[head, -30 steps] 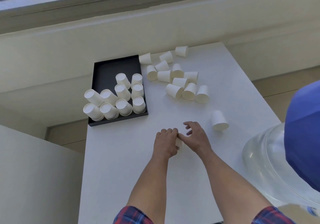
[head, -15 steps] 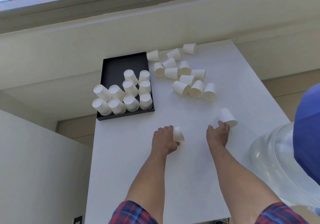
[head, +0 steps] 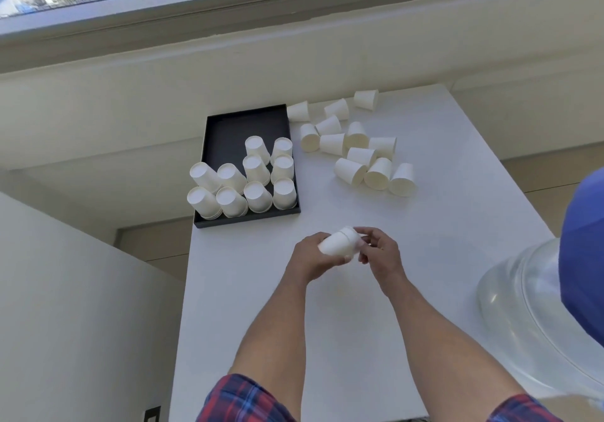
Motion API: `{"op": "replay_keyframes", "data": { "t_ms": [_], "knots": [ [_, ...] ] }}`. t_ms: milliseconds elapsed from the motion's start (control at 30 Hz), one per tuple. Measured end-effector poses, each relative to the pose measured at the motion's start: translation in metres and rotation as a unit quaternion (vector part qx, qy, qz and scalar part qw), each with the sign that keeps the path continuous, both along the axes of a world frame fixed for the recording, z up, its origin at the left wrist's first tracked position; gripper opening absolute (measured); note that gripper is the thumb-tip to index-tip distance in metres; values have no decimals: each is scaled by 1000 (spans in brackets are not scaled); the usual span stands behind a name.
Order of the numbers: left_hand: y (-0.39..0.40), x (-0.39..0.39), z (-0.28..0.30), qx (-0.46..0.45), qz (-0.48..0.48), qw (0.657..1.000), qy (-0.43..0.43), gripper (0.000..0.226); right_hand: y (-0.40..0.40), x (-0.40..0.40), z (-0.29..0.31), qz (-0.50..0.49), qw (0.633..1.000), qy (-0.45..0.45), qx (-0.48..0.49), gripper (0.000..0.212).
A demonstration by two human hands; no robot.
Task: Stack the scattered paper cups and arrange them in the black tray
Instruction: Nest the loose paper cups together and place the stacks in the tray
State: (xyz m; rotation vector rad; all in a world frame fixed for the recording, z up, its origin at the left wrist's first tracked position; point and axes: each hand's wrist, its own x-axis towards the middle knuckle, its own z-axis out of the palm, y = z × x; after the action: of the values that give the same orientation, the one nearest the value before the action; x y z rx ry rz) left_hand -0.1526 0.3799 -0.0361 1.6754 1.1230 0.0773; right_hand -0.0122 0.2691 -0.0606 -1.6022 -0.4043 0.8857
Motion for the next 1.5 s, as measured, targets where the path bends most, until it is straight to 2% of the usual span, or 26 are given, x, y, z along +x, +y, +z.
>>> {"op": "replay_keyframes", "data": {
  "t_ms": [200, 300, 367, 467, 567, 700, 833, 900, 1000, 1067, 1167, 1233, 1333, 1400, 1500],
  "knots": [
    [10, -11, 18, -128, 10, 991, -43, 70, 6, -12, 8, 49, 990, 131, 30, 29],
    [14, -18, 20, -157, 28, 986, -43, 62, 10, -17, 12, 75, 985, 154, 27, 33],
    [16, -22, 20, -161, 40, 985, -34, 56, 13, -20, 13, 98, 988, 122, 0, 29],
    [18, -27, 19, -131, 64, 989, -25, 60, 19, -22, 16, 125, 990, 54, -32, 27],
    [20, -29, 18, -91, 100, 990, -31, 59, 27, -18, 15, 96, 994, 17, -51, 22],
    [26, -33, 14, -66, 149, 986, -39, 60, 36, 0, 6, 13, 986, -84, -143, 34],
    [32, -33, 10, -43, 185, 981, -34, 56, 43, 32, 4, -19, 972, -114, -206, 48],
    [38, -31, 8, -35, 200, 979, -37, 49, 47, 44, 5, -22, 975, -111, -193, 48],
    [50, -24, 10, -24, 224, 973, -53, 38, 55, 48, 10, -1, 987, -110, -117, 30],
    [60, -15, 18, -5, 239, 968, -78, 39, 66, 46, 12, 17, 985, -141, -92, 18],
    [81, 1, 34, 11, 261, 958, -119, 36, 88, 50, 14, -38, 976, -192, -100, 11],
    [97, 7, 44, 21, 266, 954, -134, 36, 98, 64, 13, -109, 959, -216, -148, 16],
    [120, 10, 51, 42, 256, 957, -129, 37, 96, 92, 9, -162, 943, -178, -229, 33],
    [130, 9, 54, 47, 253, 956, -138, 33, 92, 107, 7, -166, 950, -134, -228, 50],
    [139, 5, 56, 56, 251, 956, -139, 38, 93, 123, 8, -142, 968, -77, -190, 72]
  ]
}}
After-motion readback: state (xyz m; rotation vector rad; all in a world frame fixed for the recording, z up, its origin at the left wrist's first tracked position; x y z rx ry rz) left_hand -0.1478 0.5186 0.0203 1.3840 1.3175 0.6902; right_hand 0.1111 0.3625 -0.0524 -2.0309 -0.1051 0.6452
